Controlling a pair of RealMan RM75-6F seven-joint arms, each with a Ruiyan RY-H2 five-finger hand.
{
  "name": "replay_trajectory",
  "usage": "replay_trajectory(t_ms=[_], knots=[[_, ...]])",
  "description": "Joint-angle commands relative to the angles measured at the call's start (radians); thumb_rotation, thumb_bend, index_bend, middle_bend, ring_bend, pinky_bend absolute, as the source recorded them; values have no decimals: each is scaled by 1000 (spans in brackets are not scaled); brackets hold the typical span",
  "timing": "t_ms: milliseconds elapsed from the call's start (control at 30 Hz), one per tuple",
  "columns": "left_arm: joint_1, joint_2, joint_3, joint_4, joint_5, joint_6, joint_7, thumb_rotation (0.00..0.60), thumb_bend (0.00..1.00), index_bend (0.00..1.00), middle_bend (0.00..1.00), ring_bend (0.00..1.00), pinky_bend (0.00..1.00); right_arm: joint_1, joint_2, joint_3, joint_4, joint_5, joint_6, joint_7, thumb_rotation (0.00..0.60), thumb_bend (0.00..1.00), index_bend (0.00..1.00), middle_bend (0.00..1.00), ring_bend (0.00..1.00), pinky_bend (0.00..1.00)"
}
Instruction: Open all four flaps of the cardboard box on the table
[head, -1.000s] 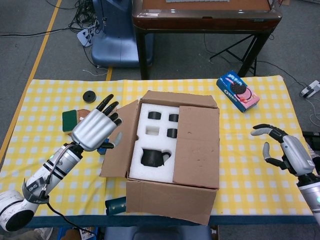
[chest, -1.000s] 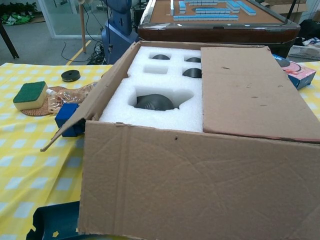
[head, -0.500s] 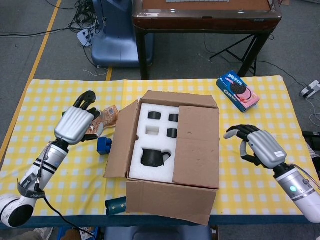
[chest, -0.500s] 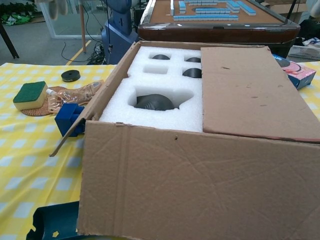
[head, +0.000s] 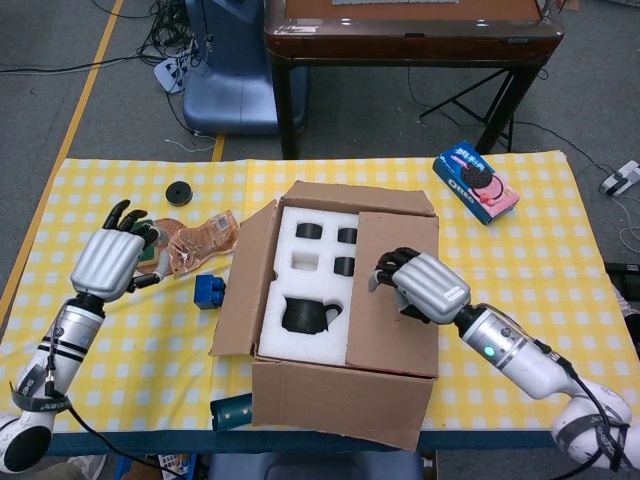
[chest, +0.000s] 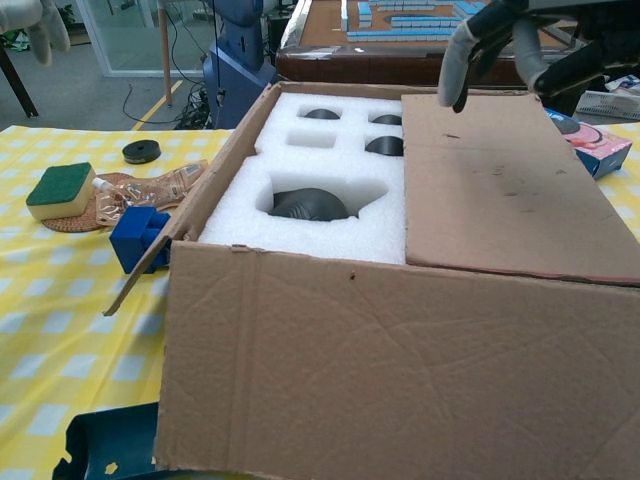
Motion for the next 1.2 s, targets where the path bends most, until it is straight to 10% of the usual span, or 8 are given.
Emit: replay_trajectory(t_ms=[33, 1200], knots=[[37, -16, 12, 21, 59, 32, -34, 112, 571, 440, 429, 159, 0, 44, -52, 6, 38, 16, -37, -40, 600, 1000, 391, 385, 216, 213], [125, -89, -4, 112, 185, 10, -119, 114, 571, 442, 429, 158, 0, 156, -210, -76, 189, 26, -48, -231, 600, 1000, 471, 461, 221, 213]])
